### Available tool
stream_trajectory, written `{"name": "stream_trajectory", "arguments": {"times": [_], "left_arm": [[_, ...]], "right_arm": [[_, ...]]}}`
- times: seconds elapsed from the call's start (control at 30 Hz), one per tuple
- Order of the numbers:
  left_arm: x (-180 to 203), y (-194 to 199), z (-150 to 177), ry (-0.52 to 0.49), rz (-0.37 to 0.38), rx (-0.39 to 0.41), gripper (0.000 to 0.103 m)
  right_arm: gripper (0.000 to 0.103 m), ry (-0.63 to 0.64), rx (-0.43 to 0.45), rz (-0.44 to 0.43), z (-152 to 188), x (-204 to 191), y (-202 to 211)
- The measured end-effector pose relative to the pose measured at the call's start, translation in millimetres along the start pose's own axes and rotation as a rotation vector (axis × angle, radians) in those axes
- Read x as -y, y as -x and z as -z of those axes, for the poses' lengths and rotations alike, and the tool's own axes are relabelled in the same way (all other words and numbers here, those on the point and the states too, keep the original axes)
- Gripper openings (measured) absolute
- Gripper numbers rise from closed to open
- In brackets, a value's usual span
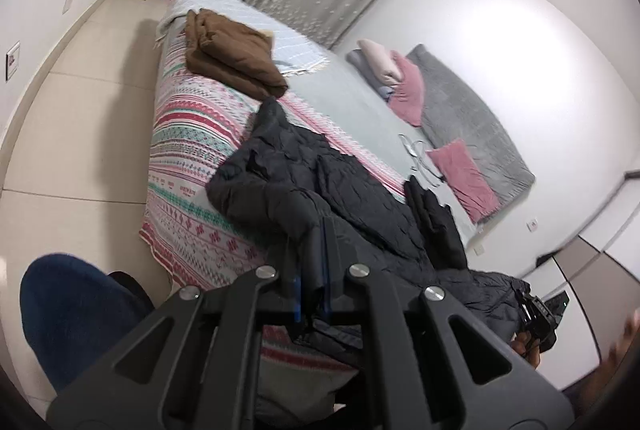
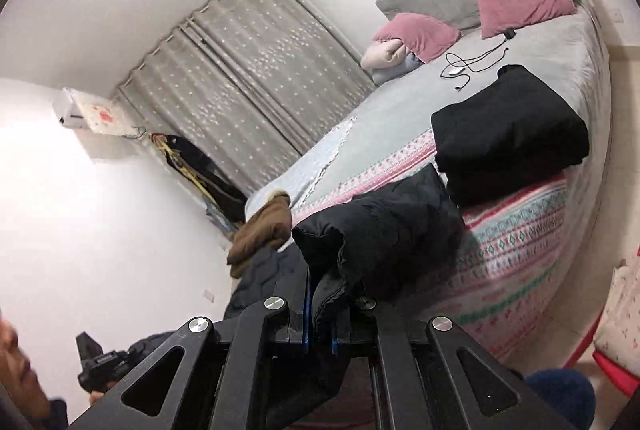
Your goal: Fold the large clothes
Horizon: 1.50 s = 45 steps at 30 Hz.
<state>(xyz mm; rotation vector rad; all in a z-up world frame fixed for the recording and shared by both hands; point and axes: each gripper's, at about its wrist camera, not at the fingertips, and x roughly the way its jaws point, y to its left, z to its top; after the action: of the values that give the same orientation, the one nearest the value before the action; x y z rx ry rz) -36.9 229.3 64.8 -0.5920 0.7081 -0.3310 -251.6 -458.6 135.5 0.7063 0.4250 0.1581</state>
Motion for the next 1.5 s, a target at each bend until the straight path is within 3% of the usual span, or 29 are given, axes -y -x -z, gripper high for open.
{"name": "stream_trajectory", "arguments": {"times": [0.2, 0.33, 0.37, 0.5, 0.6, 0.7, 0.83, 0.97, 1.13, 1.27, 1.33, 1.4, 1.5], "left_arm": [[27, -54, -71, 0.024, -0.041, 0.031, 0.008], [42, -131, -125, 0.071, -0.133, 0.049, 0.009], [43, -159, -139, 0.075, -0.185, 0.062, 0.009], [38, -251, -157, 0.048, -0.282, 0.031, 0.009], [22, -308, -158, 0.034, -0.386, -0.041, 0.009], [9, -342, -162, 0.073, -0.410, -0.099, 0.010], [4, -366, -171, 0.057, -0.428, -0.133, 0.016], [-6, -388, -181, 0.080, -0.387, -0.208, 0.022], [-26, -381, -195, 0.235, -0.292, -0.215, 0.030], [-35, -368, -203, 0.282, -0.254, -0.165, 0.038], [-37, -358, -206, 0.270, -0.315, -0.094, 0.049], [-39, -354, -207, 0.254, -0.377, -0.057, 0.049], [-36, -349, -206, 0.224, -0.381, -0.048, 0.049]], "right_arm": [[0.006, -0.070, 0.016, -0.010, -51, -4, -60], [0.006, -0.096, 0.007, 0.051, -94, -3, -119], [0.006, -0.102, 0.000, 0.077, -104, 0, -137], [0.006, -0.189, -0.045, 0.186, -131, 31, -211], [0.006, -0.247, -0.111, 0.282, -131, 67, -270], [0.006, -0.274, -0.179, 0.356, -126, 95, -312], [0.007, -0.308, -0.231, 0.401, -125, 122, -349], [0.014, -0.414, -0.269, 0.419, -123, 149, -365], [0.018, -0.560, -0.236, 0.349, -132, 170, -369], [0.020, -0.524, -0.182, 0.346, -139, 165, -363], [0.026, -0.472, -0.154, 0.381, -144, 160, -357], [0.032, -0.406, -0.103, 0.457, -148, 153, -346], [0.034, -0.297, -0.116, 0.506, -148, 136, -341]]}}
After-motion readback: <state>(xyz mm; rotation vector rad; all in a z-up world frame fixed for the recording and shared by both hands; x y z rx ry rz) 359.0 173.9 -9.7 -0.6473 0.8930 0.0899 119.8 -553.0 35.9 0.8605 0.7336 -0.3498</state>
